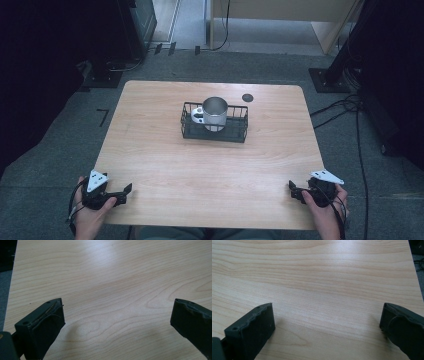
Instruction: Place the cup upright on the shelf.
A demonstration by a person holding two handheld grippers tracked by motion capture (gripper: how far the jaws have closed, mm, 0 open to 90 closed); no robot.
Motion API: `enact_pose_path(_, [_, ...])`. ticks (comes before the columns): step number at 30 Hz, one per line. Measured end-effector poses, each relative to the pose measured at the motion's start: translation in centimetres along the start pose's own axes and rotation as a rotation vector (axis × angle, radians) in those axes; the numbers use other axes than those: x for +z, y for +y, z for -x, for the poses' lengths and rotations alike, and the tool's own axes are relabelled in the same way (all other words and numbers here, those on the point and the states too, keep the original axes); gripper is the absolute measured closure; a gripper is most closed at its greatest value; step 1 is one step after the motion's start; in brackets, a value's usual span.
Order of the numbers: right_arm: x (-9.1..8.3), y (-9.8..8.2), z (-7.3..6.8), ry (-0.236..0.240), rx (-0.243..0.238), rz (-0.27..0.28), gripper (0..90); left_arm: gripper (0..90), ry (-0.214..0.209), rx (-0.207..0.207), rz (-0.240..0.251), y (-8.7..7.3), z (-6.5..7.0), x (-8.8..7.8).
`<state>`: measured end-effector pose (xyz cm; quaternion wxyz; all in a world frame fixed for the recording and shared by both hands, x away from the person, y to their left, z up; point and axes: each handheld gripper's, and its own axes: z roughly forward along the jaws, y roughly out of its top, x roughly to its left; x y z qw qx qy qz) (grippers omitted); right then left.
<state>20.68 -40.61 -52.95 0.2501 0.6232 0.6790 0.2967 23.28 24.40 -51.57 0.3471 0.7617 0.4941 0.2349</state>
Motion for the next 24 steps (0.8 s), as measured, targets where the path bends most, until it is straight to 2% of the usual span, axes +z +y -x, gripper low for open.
enact_pose_path(3, [0.0, 0.0, 0.0, 0.000, 0.000, 0.000, 0.0, 0.0, -0.006, -0.008, -0.010, 0.1, 0.1, 0.2])
enact_pose_path(5, [0.0, 0.0, 0.0, 0.000, 0.000, 0.000, 0.0, 0.0, -0.021, -0.017, -0.034, 0.2, 0.1, 0.4])
enact_pose_path(10, [0.0, 0.0, 0.0, 0.000, 0.000, 0.000, 0.0, 0.0, 0.004, 0.003, -0.107, 0.5, 0.5, 1.1])
enact_pose_path(24, [0.0, 0.0, 0.0, 0.000, 0.000, 0.000, 0.0, 0.0, 0.005, -0.003, -0.107, 0.5, 0.4, 1.1])
